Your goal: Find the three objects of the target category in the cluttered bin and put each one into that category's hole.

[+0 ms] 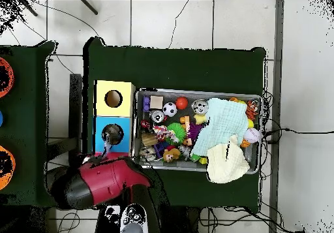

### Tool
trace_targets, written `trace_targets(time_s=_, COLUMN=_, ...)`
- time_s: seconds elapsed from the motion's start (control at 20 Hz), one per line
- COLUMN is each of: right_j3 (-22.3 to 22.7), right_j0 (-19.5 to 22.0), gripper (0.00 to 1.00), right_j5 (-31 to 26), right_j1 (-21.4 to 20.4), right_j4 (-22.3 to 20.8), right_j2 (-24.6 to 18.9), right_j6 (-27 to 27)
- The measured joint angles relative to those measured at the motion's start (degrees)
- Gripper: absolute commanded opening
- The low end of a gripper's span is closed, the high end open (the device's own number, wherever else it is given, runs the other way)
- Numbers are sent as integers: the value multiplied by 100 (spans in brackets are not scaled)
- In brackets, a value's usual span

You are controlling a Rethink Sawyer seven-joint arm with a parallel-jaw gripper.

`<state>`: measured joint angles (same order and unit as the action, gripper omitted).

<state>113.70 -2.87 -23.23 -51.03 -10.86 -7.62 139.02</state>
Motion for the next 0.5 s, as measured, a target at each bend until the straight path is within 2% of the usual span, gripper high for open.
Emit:
trace_targets(time_s=0.1, right_j3=1, right_j0=-22, gripper=0, right_j5=49, right_j1=0, right_j4=0, right_j2=68, right_j6=0)
trace_targets(time_s=0.15, right_j3=1, right_j0=-33, gripper=100, right_j5=73, right_j1=-1, right_j4=0, right_j2=102, right_j6=0)
trace_targets(time_s=0.35, right_j3=-1, right_j0=-60, gripper=100, right_j5=117, right_j1=0, right_j4=0, right_j2=162, right_j6=0)
trace_targets(time_s=0.5, right_j3=-41, right_j0=-226, gripper=100, right_j5=144, right_j1=14, right_j4=0, right_j2=338, right_j6=1)
